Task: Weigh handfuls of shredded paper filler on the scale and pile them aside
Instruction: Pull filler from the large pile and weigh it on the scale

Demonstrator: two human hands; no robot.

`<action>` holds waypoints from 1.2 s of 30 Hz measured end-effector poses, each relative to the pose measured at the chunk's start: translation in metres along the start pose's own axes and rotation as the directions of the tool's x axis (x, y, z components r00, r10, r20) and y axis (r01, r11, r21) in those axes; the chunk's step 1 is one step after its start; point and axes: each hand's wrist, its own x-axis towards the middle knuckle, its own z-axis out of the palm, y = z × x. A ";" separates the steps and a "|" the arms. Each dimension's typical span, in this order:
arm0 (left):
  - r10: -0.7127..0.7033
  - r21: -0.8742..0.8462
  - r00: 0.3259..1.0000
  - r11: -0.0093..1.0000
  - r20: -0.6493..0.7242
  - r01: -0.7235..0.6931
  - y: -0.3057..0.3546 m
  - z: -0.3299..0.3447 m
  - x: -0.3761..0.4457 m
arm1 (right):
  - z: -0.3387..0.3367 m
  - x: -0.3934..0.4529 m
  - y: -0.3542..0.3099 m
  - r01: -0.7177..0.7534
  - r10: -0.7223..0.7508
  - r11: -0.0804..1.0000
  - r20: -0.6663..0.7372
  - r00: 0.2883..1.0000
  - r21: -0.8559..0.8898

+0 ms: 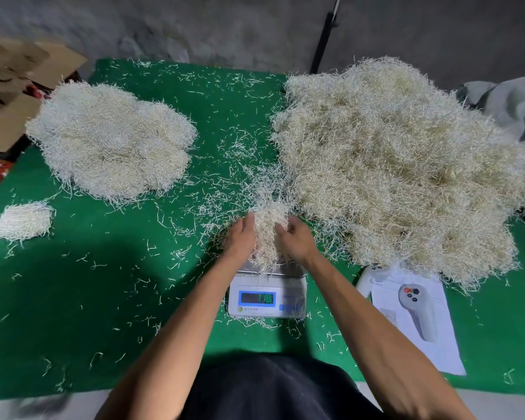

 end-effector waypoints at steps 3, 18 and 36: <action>-0.082 -0.269 0.993 0.958 0.085 0.102 0.004 0.001 0.005 | 0.006 -0.005 -0.007 0.082 -0.080 0.987 -0.018 0.997 0.138; -0.063 -0.494 0.998 0.868 -0.016 0.046 0.027 -0.010 0.023 | -0.028 -0.002 -0.073 0.162 -0.167 0.972 0.018 0.986 0.171; -0.262 -0.645 0.962 0.749 -0.075 0.154 -0.012 -0.048 0.025 | -0.111 0.070 -0.064 0.120 0.020 0.928 -0.367 0.930 0.353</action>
